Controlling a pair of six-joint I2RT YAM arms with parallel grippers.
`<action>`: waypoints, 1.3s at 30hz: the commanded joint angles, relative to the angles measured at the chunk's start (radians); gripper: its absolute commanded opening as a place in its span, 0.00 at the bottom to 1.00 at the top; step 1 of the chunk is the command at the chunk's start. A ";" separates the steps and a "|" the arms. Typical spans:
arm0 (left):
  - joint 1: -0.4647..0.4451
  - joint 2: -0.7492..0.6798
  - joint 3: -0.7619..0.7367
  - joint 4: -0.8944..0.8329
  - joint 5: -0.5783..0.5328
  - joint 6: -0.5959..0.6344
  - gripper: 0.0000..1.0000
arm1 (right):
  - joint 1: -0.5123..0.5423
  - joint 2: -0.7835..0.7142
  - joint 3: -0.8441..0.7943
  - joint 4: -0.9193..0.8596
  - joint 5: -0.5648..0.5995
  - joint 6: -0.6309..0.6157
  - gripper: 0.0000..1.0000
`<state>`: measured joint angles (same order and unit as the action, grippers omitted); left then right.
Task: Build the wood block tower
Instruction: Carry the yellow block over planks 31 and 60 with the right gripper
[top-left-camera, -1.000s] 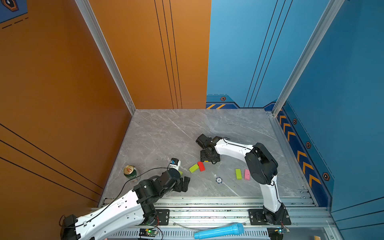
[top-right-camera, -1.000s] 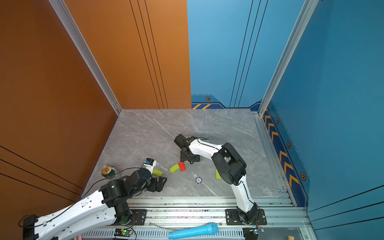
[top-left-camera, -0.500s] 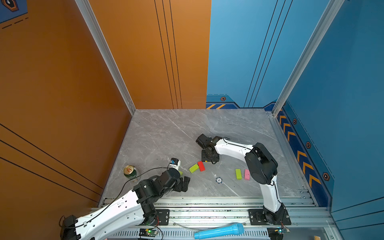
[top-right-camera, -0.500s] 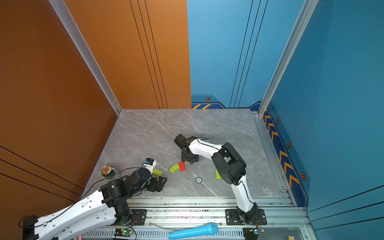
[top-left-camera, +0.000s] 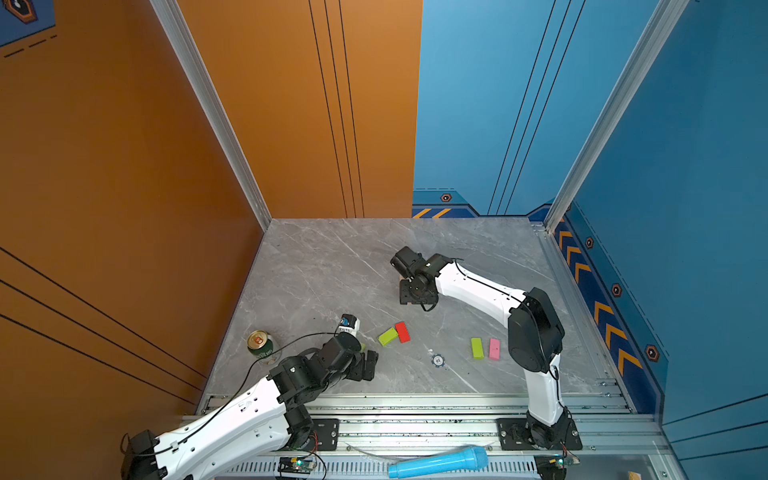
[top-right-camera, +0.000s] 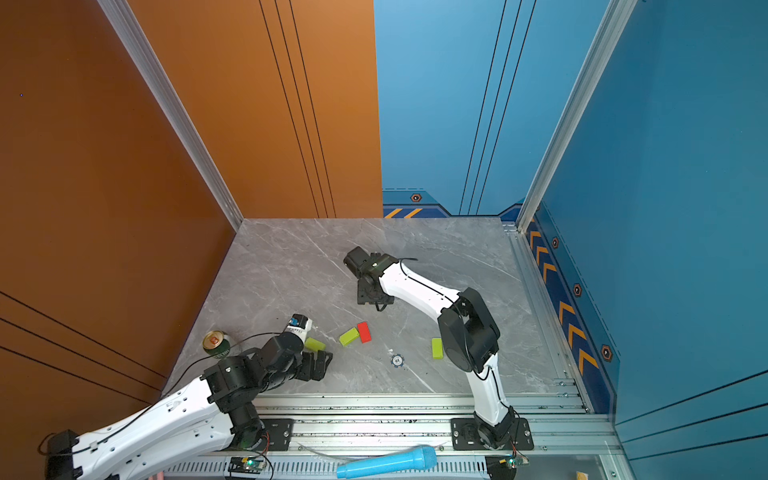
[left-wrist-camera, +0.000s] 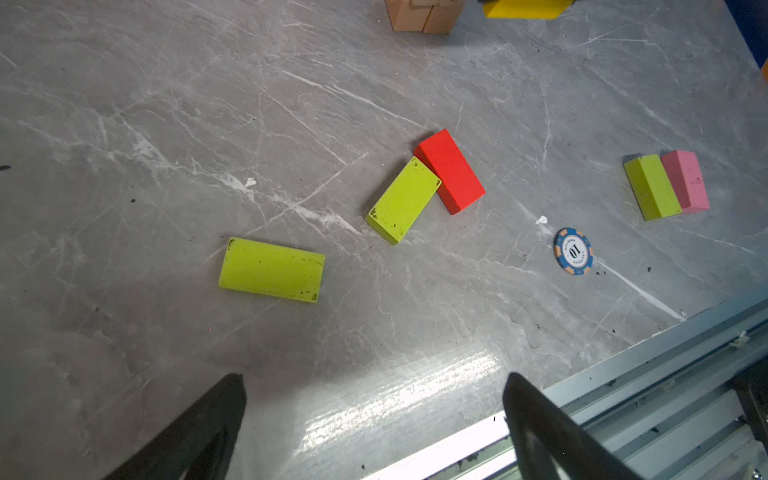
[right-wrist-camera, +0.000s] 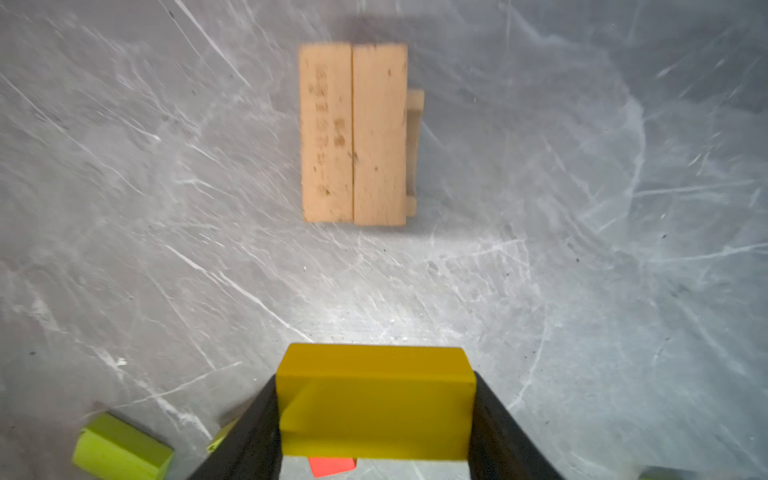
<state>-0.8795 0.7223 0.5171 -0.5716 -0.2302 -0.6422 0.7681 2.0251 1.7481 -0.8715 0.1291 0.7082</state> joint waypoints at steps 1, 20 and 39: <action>0.024 0.006 0.043 0.006 0.018 0.031 0.98 | -0.032 0.021 0.092 -0.093 0.023 -0.044 0.51; 0.171 0.134 0.099 0.066 0.110 0.089 0.98 | -0.121 0.395 0.645 -0.275 -0.019 -0.107 0.51; 0.235 0.181 0.098 0.110 0.175 0.099 0.98 | -0.128 0.467 0.685 -0.282 -0.057 -0.137 0.52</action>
<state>-0.6582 0.8982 0.5892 -0.4728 -0.0792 -0.5644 0.6449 2.4783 2.3997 -1.1187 0.0788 0.5930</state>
